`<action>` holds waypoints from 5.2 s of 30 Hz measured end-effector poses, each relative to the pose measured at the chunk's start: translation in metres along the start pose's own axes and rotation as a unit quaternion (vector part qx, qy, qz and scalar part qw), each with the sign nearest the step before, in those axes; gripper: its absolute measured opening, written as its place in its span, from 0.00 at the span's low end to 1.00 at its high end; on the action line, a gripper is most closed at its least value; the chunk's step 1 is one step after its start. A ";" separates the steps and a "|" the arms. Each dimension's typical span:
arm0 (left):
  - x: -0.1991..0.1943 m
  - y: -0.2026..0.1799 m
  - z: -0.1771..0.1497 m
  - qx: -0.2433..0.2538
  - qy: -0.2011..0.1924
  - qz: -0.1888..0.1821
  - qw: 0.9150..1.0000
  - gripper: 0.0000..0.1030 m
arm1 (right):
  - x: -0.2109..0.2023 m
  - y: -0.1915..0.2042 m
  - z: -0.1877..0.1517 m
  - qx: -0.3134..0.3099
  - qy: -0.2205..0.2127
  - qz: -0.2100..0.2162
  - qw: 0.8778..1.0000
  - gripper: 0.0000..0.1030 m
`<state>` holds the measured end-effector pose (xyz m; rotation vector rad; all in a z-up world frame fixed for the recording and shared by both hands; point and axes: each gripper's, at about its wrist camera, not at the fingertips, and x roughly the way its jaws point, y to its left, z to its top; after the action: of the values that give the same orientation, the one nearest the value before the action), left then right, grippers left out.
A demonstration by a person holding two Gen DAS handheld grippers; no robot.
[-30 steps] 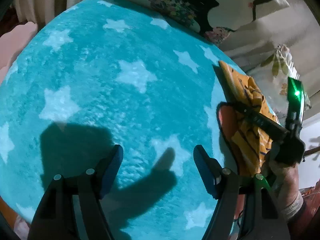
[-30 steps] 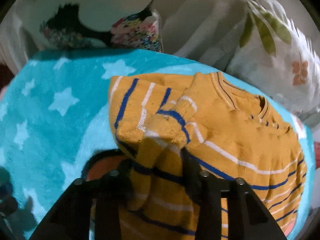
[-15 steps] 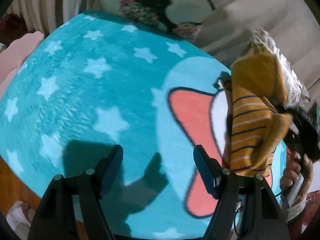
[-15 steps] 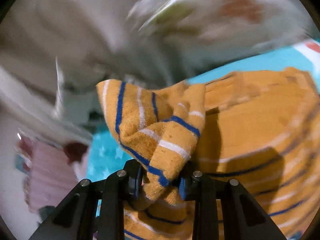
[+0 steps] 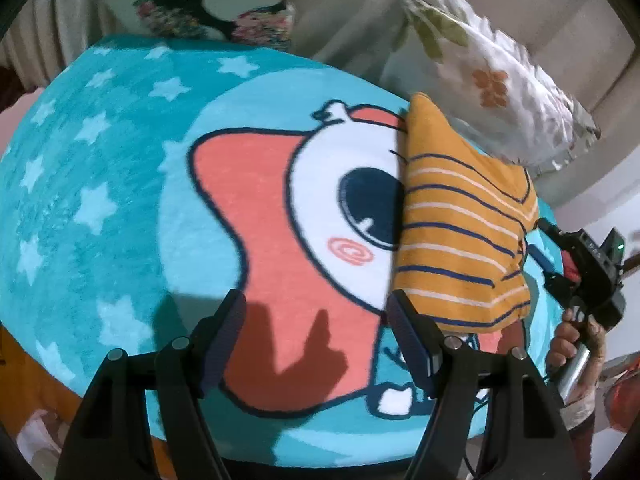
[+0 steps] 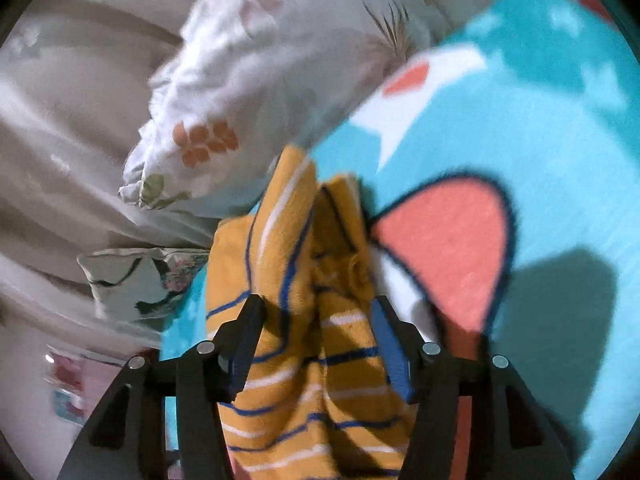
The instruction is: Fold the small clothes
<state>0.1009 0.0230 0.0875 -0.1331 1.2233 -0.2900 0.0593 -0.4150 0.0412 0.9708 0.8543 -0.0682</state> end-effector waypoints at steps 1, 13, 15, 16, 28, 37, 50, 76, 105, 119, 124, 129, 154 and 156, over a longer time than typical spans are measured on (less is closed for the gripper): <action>0.001 -0.006 0.001 0.005 0.000 0.001 1.000 0.70 | -0.003 -0.001 0.006 -0.008 -0.003 -0.005 1.000 0.59; 0.016 -0.080 0.004 0.090 0.000 -0.015 0.996 0.70 | 0.023 0.041 0.020 -0.160 0.021 -0.061 0.985 0.23; 0.017 -0.086 0.002 0.096 0.000 -0.009 0.995 0.70 | 0.036 0.044 0.032 -0.166 0.027 -0.071 0.983 0.23; 0.017 -0.086 0.001 0.096 0.001 -0.008 0.995 0.70 | 0.043 0.043 0.039 -0.165 0.030 -0.078 0.983 0.23; 0.013 -0.058 0.000 0.041 0.010 -0.007 0.999 0.70 | 0.012 0.026 0.046 -0.129 0.043 0.015 0.991 0.36; 0.036 -0.076 0.003 0.047 0.042 -0.030 0.998 0.70 | 0.030 0.015 -0.034 -0.179 0.110 -0.023 0.977 0.32; 0.041 -0.075 0.004 0.040 0.039 -0.027 0.998 0.70 | -0.019 -0.041 -0.055 -0.101 0.104 -0.026 0.989 0.05; 0.079 -0.068 0.052 0.084 0.033 -0.083 0.992 0.75 | -0.046 -0.016 -0.020 -0.088 0.030 0.013 0.996 0.74; 0.070 -0.091 0.072 0.133 0.014 -0.099 0.986 0.75 | 0.002 0.056 0.011 -0.098 -0.047 -0.099 0.989 0.68; 0.017 -0.067 0.062 0.190 -0.097 -0.049 0.976 0.76 | 0.046 0.065 0.016 -0.113 0.010 -0.192 0.975 0.45; -0.013 -0.057 0.064 0.187 -0.225 -0.036 0.956 0.98 | 0.022 0.109 -0.001 -0.170 -0.036 -0.193 0.966 0.45; -0.021 -0.047 0.081 0.181 -0.220 -0.100 0.953 0.99 | 0.062 0.111 -0.003 -0.179 -0.016 -0.224 0.958 0.58; -0.097 -0.125 -0.088 0.165 -0.263 0.081 0.947 1.00 | -0.107 0.065 -0.139 -0.147 -0.013 -0.193 0.970 0.64; -0.123 -0.135 -0.117 0.168 -0.300 0.070 0.936 1.00 | -0.124 0.058 -0.154 -0.155 -0.013 -0.196 0.968 0.64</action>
<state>-0.0672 -0.0637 0.1932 0.1567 0.5602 -0.3018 -0.0947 -0.3049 0.1216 0.4986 0.9891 -0.2772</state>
